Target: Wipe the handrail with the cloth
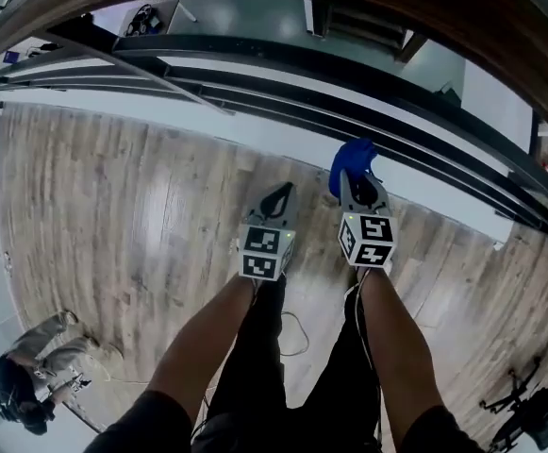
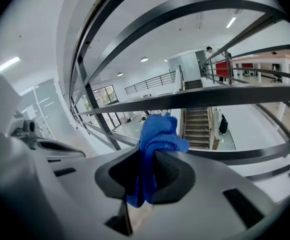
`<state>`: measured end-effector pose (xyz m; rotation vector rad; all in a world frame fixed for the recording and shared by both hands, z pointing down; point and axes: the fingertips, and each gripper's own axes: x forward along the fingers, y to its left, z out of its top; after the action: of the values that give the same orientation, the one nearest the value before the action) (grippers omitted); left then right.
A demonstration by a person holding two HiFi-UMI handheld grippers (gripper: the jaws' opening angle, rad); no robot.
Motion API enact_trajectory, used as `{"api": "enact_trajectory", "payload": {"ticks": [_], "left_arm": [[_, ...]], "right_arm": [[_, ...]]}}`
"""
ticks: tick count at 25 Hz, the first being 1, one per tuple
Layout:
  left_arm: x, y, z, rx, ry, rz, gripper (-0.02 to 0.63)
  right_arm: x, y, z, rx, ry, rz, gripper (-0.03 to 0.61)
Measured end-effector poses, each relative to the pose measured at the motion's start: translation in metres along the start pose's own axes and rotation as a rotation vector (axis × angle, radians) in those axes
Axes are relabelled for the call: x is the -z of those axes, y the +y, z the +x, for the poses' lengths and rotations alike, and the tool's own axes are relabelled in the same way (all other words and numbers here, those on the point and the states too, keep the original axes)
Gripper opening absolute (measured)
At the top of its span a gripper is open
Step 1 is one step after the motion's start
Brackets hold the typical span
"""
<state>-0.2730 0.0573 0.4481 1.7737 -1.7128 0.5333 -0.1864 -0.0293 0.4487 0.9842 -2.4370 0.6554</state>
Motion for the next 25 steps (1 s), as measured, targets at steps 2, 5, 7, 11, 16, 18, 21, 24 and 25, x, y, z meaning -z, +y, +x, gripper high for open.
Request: {"api": "enact_trajectory", "payload": {"ticks": [2,5,7,11,16,18,21,24,25], "left_arm": [[0.0,0.049,-0.015,-0.042,-0.02,-0.014,0.006],[0.0,0.117,-0.026,-0.073,-0.029,-0.029,0.006],[0.002,0.158,-0.029,-0.073,-0.026,-0.036,0.006],[0.005,0.236,-0.026,-0.07,-0.042,-0.031,0.006],[0.009,0.313,-0.014,-0.076,-0.065,-0.046,0.006],[0.011,0.336,-0.007,-0.074,-0.072,-0.062,0.006],[0.014,0.359,-0.003,-0.074,-0.069,-0.053,0.006],[0.017,0.372,-0.007,-0.071,-0.054,-0.038,0.006],[0.018,0.376,-0.009,-0.071,-0.053,-0.037,0.006]], "right_arm": [[-0.005,0.039,0.034,-0.043,0.0,-0.014,0.069],[-0.005,0.091,0.085,-0.082,0.015,-0.059,0.069],[-0.007,0.123,0.117,-0.104,0.018,-0.095,0.069],[-0.017,0.179,0.181,-0.139,0.008,-0.115,0.069],[-0.032,0.223,0.251,-0.14,-0.006,-0.082,0.069],[-0.038,0.239,0.278,-0.149,-0.007,-0.092,0.069],[-0.041,0.262,0.312,-0.164,0.008,-0.09,0.069],[-0.039,0.279,0.338,-0.144,0.041,-0.071,0.069],[-0.037,0.282,0.346,-0.128,0.051,-0.067,0.069]]}}
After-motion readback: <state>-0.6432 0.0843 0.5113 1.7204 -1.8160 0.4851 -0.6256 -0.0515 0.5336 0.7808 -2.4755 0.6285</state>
